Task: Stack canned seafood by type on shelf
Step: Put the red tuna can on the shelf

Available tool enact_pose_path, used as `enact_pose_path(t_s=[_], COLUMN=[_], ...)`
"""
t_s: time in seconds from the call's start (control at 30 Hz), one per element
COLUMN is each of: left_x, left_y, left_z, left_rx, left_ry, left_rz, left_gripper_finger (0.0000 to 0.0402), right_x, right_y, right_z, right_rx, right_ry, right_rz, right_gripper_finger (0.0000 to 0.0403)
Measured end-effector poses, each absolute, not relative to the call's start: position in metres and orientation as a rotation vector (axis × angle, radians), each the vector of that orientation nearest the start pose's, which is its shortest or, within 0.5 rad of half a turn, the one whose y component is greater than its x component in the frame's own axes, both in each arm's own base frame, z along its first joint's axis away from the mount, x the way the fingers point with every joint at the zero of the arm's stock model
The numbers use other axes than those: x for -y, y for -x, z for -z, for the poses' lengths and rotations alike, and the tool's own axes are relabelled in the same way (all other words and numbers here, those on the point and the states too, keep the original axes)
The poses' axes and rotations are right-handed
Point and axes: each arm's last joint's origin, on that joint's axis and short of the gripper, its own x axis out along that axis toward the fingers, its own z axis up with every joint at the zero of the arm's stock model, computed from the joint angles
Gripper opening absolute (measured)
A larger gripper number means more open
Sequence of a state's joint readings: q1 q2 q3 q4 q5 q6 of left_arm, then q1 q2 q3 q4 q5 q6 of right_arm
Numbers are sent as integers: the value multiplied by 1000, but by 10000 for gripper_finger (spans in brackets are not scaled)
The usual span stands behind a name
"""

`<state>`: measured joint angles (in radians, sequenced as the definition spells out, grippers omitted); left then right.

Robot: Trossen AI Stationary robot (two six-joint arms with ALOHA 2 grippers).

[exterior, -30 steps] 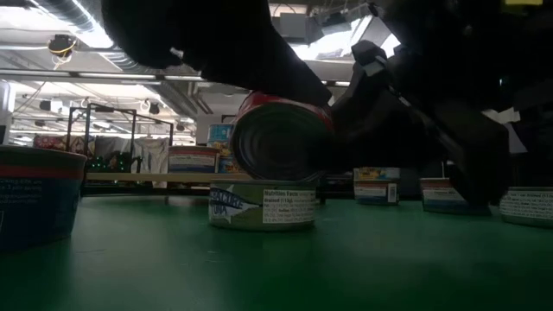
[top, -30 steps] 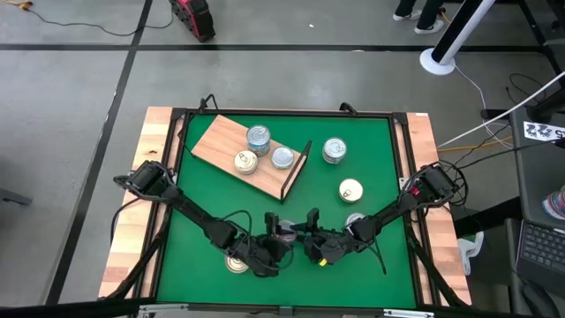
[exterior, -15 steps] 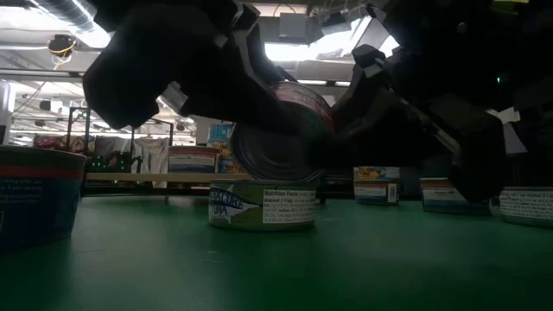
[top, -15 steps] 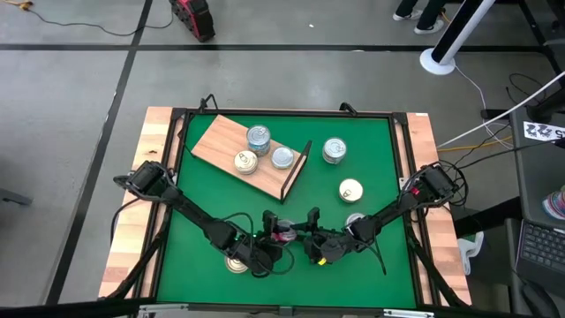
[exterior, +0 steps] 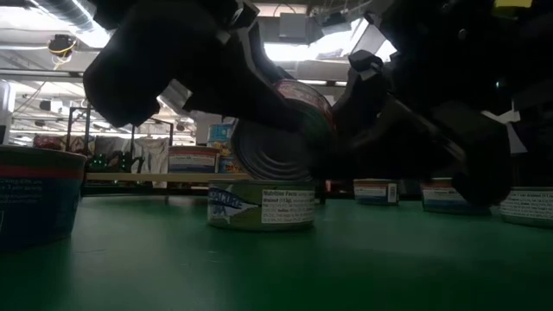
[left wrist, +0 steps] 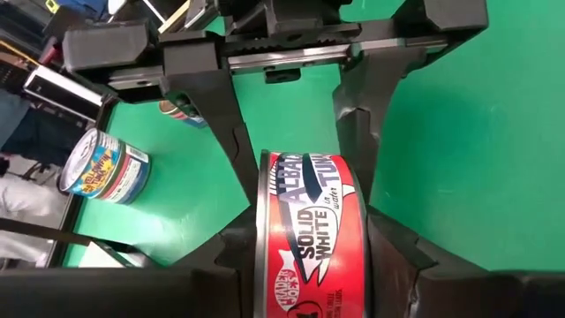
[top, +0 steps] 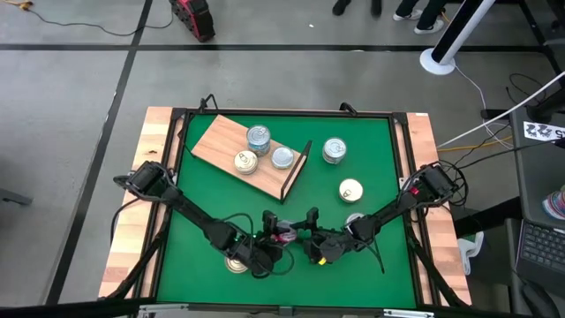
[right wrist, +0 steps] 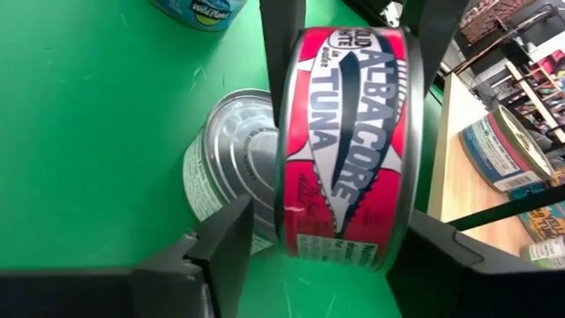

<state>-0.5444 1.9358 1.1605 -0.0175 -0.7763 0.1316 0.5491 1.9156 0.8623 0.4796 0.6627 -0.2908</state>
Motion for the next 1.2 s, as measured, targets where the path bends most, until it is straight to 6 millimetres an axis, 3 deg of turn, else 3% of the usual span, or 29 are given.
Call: enact_pose_path(t_s=[0.3, 0.47, 0.7, 0.87, 1.2], left_x=[196, 196, 185, 161, 98], left_y=[-341, -328, -304, -300, -321], left_z=[-174, -186, -197, -195, -186], left_rx=[-600, -612, -695, -823, -983], left_ry=[-635, -657, -719, -781, -784], left_rz=[-275, -339, -432, -490, -593], left_gripper_finger=[137, 136, 139, 137, 139], right_x=[-175, -173, -165, -163, -169], right_y=[-304, -293, -277, -274, -273], right_z=[-146, -161, -178, -184, -183], right_rx=[-454, -494, -554, -567, -605], right_ry=[652, 693, 602, 541, 470], right_rz=[207, 200, 209, 157, -62], right_gripper_finger=[245, 245, 246, 246, 246])
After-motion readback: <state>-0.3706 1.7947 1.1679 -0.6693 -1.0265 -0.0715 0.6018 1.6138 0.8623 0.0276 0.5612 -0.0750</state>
